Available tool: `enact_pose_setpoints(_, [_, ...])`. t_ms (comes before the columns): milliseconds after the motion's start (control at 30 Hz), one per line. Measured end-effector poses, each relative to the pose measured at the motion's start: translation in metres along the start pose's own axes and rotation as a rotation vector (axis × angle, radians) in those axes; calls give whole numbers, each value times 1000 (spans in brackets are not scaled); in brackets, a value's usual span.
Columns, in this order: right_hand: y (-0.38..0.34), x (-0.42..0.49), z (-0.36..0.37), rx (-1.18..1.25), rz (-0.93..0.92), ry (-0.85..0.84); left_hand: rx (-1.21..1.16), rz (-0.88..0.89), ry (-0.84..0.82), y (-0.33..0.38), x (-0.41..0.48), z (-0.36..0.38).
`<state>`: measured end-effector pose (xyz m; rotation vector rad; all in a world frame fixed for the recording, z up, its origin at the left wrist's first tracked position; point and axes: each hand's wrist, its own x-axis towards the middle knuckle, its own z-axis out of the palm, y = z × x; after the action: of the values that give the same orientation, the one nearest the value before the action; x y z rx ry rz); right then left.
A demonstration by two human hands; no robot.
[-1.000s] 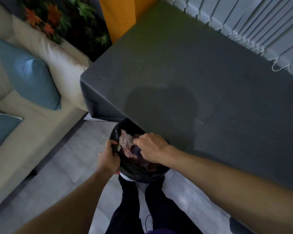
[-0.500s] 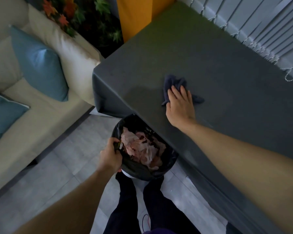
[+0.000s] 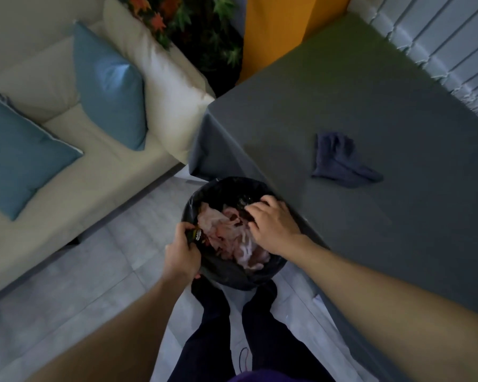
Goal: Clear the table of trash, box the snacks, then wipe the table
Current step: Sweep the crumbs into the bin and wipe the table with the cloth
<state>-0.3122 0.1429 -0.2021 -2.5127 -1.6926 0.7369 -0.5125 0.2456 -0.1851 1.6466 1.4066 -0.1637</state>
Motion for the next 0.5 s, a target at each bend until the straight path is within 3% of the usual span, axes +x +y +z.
enact_pose_setpoints(133, [-24,9,8,-114,194,-113,-71,-31,61,-21,7,-33])
enact_pose_setpoints(400, [-61,63,10,153,244,1,-76,-8,136,-63,32,-84])
enact_pose_setpoints(500, [-76,78,13,168,179,25,79,20,177,-84,43,-98])
